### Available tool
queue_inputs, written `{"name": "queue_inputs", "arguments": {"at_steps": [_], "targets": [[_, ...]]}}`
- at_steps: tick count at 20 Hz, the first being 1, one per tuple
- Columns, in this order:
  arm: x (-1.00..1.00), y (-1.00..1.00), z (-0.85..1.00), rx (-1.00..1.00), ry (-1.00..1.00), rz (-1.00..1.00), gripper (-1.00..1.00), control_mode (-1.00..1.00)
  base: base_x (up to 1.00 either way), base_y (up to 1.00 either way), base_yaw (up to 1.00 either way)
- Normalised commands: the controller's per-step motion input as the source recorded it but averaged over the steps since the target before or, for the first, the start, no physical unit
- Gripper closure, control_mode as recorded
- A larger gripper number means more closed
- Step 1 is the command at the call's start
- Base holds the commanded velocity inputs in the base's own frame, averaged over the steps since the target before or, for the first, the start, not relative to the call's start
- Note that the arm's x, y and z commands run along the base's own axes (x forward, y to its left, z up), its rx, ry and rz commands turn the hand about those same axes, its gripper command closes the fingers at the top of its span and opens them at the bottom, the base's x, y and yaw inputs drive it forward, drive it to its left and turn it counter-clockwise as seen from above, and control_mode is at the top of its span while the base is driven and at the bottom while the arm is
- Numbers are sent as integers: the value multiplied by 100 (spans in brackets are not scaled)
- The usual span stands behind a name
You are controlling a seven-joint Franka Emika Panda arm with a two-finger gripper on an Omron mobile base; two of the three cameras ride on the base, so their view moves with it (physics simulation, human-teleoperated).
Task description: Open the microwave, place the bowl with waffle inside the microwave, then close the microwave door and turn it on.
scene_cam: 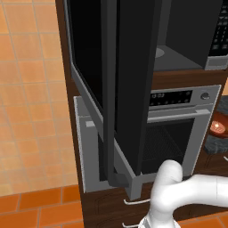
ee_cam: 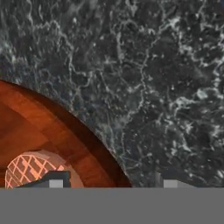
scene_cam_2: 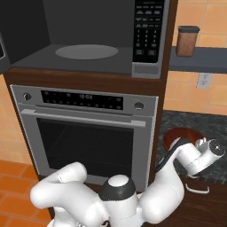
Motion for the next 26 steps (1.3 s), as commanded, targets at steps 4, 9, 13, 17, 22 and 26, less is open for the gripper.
{"name": "queue_inputs", "arguments": {"at_steps": [4,9,13,17,22,26], "targets": [[-2,-18,0,11,0,0,100,-100,0,0,0],[-47,-15,21,9,-2,9,100,-100,0,0,0],[-96,-20,58,6,-24,22,100,-100,0,0,0],[-100,-3,61,4,-42,27,100,-100,0,0,0],[-100,5,58,1,-37,25,100,-100,0,0,0],[-92,70,49,0,-29,28,100,-100,0,0,0]]}}
